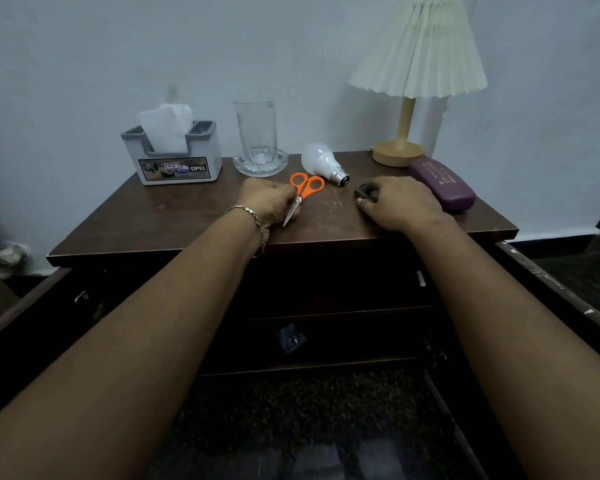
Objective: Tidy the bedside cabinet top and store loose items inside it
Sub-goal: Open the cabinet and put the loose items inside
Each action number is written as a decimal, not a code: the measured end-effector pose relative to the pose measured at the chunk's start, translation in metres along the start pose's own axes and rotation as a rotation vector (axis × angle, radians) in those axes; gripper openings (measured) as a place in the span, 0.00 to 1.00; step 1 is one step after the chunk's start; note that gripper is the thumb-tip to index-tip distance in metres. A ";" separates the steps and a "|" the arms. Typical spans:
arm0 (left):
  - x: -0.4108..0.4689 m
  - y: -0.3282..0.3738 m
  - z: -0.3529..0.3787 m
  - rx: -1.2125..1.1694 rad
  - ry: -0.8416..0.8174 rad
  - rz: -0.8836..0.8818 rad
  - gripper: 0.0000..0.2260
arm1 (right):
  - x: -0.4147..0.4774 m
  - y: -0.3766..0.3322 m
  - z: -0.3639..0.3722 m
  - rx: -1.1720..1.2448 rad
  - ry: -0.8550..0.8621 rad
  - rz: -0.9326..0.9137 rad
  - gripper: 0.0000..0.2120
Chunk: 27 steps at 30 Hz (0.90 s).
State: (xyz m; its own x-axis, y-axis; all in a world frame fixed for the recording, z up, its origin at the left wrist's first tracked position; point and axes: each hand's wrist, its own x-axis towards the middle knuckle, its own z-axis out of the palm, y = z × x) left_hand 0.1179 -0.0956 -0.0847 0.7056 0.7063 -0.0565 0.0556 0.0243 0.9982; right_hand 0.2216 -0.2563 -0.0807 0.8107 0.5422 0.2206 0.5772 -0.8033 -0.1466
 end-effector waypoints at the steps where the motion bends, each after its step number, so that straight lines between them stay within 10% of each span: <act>1: 0.000 0.000 -0.001 -0.013 -0.006 -0.004 0.09 | 0.000 -0.002 0.000 -0.020 0.031 0.005 0.18; 13: -0.004 0.005 -0.002 -0.136 -0.041 -0.032 0.09 | -0.010 0.004 0.004 -0.081 0.283 -0.096 0.10; 24: -0.008 0.005 -0.008 -0.324 -0.024 -0.090 0.07 | -0.030 0.011 -0.011 0.534 0.419 0.089 0.12; 27: -0.022 0.008 -0.009 -0.376 -0.095 -0.135 0.08 | -0.038 0.006 -0.017 1.073 0.311 0.119 0.08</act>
State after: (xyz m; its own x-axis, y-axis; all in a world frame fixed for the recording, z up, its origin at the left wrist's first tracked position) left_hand 0.0967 -0.1049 -0.0753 0.7727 0.6110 -0.1720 -0.0972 0.3816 0.9192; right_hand 0.1925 -0.2857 -0.0739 0.8931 0.2711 0.3589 0.4049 -0.1371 -0.9040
